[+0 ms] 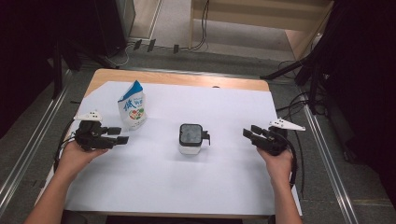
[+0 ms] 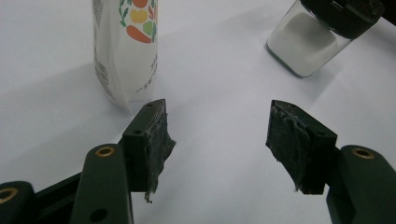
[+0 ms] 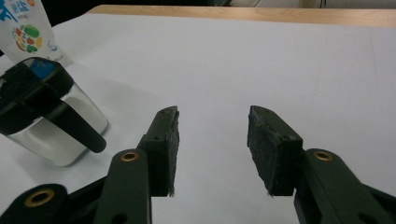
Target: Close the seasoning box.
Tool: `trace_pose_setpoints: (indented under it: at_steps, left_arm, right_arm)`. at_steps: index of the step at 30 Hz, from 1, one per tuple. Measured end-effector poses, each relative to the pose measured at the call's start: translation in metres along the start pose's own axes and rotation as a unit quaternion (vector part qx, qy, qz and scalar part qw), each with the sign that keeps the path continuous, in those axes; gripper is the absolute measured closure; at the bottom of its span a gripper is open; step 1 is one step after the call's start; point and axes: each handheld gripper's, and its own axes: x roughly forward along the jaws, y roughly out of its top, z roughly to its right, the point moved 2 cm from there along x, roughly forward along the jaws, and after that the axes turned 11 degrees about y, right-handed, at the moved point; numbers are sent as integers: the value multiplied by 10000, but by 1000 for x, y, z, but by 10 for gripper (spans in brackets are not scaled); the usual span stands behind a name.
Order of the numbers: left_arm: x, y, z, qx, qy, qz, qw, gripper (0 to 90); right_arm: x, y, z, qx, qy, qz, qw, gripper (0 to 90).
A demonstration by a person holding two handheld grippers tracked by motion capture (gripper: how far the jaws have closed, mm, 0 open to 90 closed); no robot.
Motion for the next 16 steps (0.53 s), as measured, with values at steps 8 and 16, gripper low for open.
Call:
trace_pose_setpoints:
  at_steps: [8,16]
  left_arm:
    - [0,0,0,-2,25,23,10000,387]
    - [-1,0,-1,2,22,29,10000,385]
  right_arm:
    - [2,-3,6,69,-80,-42,9999,533]
    - [4,-3,5,14,-70,-79,9999,529]
